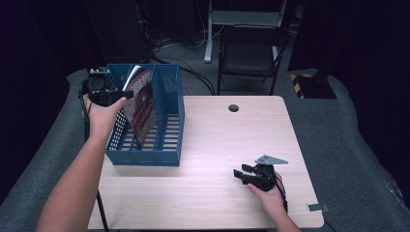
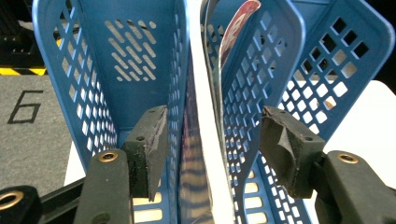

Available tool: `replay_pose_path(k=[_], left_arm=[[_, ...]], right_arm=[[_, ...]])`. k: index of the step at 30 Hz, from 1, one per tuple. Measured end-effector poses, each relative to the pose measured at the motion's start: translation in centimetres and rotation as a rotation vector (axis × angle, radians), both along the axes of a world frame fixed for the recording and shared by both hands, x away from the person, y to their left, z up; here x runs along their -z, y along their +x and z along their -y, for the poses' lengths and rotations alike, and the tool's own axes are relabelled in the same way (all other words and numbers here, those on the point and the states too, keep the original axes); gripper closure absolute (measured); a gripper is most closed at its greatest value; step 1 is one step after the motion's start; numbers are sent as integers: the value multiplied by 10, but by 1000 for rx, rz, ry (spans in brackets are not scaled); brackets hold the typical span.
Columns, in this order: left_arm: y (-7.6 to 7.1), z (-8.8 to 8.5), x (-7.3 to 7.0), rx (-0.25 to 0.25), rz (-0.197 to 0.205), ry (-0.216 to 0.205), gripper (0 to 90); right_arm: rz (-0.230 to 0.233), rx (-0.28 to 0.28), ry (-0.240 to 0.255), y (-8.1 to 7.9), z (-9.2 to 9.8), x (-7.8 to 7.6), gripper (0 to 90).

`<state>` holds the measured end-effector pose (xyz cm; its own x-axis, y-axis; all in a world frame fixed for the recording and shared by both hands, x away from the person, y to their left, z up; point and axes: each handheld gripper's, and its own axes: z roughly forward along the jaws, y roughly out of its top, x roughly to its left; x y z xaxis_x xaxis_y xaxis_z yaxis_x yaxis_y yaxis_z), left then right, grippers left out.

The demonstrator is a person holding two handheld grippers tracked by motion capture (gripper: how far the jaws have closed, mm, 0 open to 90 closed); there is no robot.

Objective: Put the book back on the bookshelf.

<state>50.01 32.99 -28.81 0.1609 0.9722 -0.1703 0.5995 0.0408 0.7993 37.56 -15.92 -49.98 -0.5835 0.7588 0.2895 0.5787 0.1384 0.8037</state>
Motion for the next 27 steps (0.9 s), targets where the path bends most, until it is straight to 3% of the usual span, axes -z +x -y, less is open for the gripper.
replay_pose_path(k=[14, 27], left_arm=[[-6, -1, -17, 15, 14, 14, 421], [-18, 5, -36, 81, 32, 32, 420]], right_arm=[[-14, 3, 4, 0, 0, 1, 491], [-16, -4, 9, 5, 0, 3, 483]])
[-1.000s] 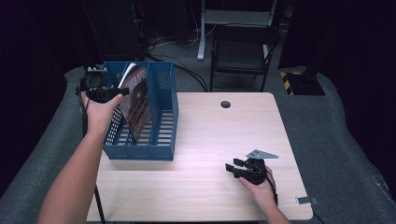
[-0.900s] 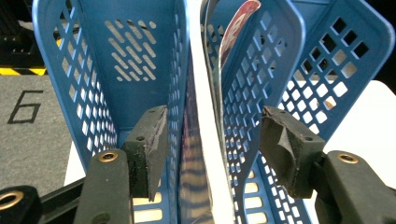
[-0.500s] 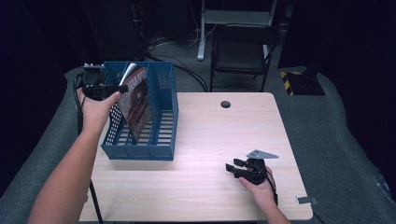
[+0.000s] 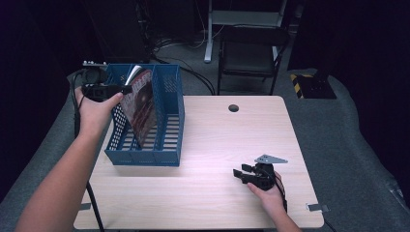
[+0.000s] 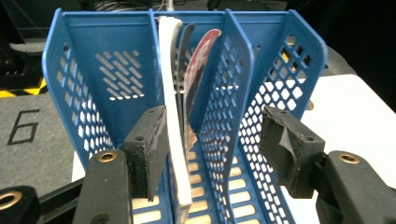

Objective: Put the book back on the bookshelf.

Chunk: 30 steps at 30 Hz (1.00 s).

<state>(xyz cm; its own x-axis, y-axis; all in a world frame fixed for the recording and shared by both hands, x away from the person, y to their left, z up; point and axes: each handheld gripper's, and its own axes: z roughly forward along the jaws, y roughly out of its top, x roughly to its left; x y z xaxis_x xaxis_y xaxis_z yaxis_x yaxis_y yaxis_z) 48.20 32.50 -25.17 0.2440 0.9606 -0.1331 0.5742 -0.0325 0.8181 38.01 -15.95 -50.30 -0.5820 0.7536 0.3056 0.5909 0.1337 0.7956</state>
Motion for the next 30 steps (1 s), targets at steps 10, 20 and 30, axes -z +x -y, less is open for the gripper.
replay_pose_path(k=[10, 20, 30], left_arm=[[-7, 6, -10, 40, 7, 5, 417], [-16, 19, -20, 99, 13, 30, 416], [-30, 38, -25, 181, 17, 54, 412]], right_arm=[[-8, 13, 9, 1, 3, 0, 480], [-9, 15, 5, 2, 2, 1, 474], [-1, 6, -3, 3, 0, 0, 462]])
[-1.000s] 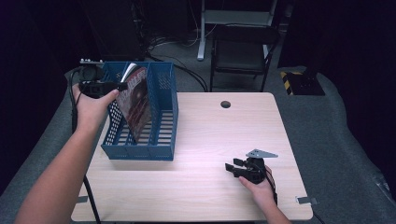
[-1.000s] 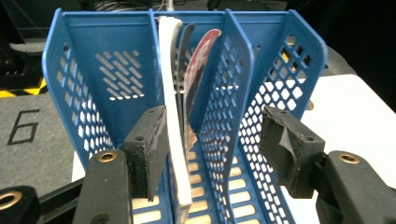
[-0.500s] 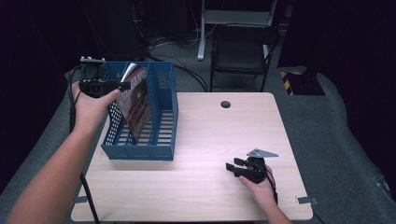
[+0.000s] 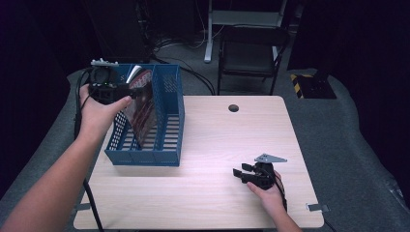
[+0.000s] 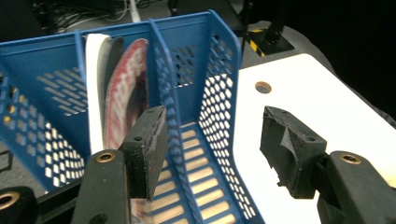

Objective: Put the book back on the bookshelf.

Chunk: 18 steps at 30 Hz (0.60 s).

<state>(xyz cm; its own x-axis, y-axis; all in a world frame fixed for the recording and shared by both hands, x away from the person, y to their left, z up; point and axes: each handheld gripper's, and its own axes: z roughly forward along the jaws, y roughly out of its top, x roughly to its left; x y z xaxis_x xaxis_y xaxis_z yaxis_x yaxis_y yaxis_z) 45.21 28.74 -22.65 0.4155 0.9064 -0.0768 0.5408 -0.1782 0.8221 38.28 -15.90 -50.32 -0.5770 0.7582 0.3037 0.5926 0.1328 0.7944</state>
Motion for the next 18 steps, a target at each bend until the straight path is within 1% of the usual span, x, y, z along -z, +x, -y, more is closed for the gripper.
replay_pose_path(k=[1, 5, 7, 9, 12, 15, 16, 17, 18], left_arm=[[-1, 2, 0, 3, 0, 1, 412], [-6, 11, 2, 52, -6, 9, 412], [-8, 16, 4, 65, -8, 5, 411], [-9, 19, 4, 86, -11, 16, 411], [-11, 26, 6, 107, -14, 20, 410], [-14, 33, 8, 133, -14, 16, 409], [-16, 36, 10, 143, -13, 6, 409], [-17, 38, 12, 152, -12, 7, 408], [-18, 40, 13, 167, -22, 12, 408]], right_arm=[[-1, -6, -2, 0, 0, 0, 462], [-2, -5, -3, 0, -1, 0, 461], [-1, -5, -3, 1, 0, 0, 461], [1, -3, 0, 1, 0, 0, 460], [1, -4, 1, 1, 0, 0, 460], [1, -3, 0, 0, 0, -1, 460], [0, -4, -4, 0, 0, -1, 459], [7, -12, -3, 0, -1, -1, 459], [2, -11, -2, -1, -1, -1, 459]])
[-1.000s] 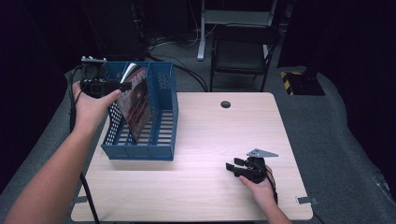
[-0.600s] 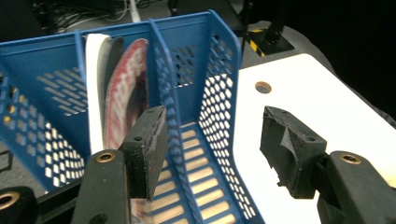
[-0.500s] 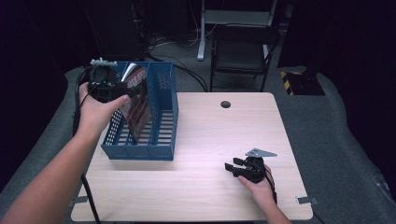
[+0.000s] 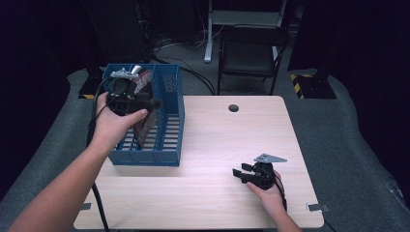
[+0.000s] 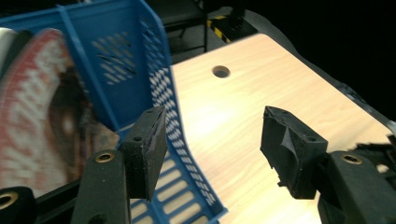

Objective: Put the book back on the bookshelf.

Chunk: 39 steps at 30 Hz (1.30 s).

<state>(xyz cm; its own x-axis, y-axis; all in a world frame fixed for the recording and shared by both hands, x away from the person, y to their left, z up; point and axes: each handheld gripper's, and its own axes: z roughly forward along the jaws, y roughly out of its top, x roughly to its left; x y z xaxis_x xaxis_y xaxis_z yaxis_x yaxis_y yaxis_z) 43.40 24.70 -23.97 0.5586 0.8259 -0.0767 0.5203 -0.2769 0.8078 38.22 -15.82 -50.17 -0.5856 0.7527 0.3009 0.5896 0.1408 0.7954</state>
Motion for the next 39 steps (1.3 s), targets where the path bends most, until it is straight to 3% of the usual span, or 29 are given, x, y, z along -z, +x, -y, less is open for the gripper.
replay_pose_path(k=[15, 26, 39], left_arm=[[-19, 39, 27, 151, -30, 41, 399], [-28, 59, 48, 218, -53, 72, 398], [-49, 77, 80, 296, -83, 67, 396]], right_arm=[[1, 5, -2, -1, 0, -1, 455], [8, 1, 0, -1, 1, -2, 454], [6, 3, -4, -1, 1, -1, 454]])
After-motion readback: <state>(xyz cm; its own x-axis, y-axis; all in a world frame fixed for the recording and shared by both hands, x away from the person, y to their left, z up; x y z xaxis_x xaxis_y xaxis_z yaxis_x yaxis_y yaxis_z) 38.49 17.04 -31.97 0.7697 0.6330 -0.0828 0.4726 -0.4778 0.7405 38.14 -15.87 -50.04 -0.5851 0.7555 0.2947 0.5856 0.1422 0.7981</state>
